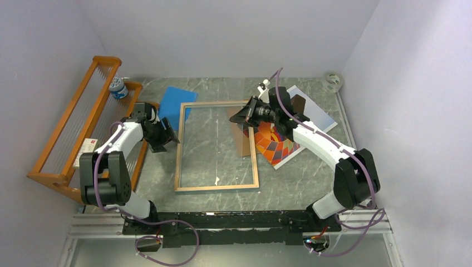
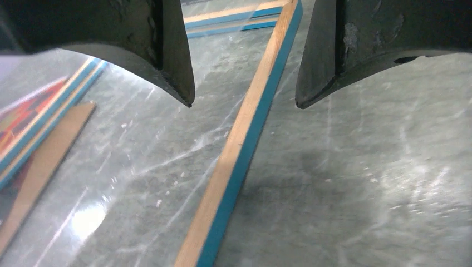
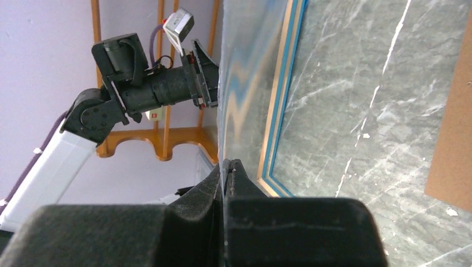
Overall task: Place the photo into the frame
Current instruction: Place the photo frame item in the photo frame.
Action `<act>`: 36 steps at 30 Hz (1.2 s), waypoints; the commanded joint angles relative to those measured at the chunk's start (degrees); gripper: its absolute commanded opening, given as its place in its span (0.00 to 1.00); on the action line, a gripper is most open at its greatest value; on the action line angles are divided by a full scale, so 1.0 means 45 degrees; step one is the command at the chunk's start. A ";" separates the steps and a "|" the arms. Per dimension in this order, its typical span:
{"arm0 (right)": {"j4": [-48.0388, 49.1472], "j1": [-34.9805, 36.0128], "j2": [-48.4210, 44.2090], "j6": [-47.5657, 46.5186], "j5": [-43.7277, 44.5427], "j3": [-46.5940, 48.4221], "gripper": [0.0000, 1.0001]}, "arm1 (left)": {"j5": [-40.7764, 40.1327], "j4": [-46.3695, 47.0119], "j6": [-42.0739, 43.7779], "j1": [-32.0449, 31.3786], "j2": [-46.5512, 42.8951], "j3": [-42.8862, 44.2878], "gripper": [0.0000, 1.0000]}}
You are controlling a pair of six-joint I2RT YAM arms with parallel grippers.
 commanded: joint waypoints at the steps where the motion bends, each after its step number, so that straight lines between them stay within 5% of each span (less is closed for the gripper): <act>1: -0.0534 0.0194 -0.0069 -0.0154 -0.0807 0.0935 0.00 | -0.2053 -0.0772 -0.0553 -0.0019 -0.0990 0.0485 0.71; 10: -0.0325 0.0758 0.0723 -0.0559 -0.0456 0.1399 0.00 | -0.4823 -0.1447 -0.1400 0.0019 -0.2375 0.0564 0.72; 17: 0.2141 0.0777 0.1155 -0.0200 -0.0689 0.0068 0.00 | -0.2366 -0.0556 -0.1186 0.0039 -0.2023 0.0065 0.78; 36: 0.2807 -0.0644 0.1930 -0.1993 -0.1092 -0.1982 0.00 | 0.0846 0.0561 0.0139 0.0039 0.0621 0.0267 0.76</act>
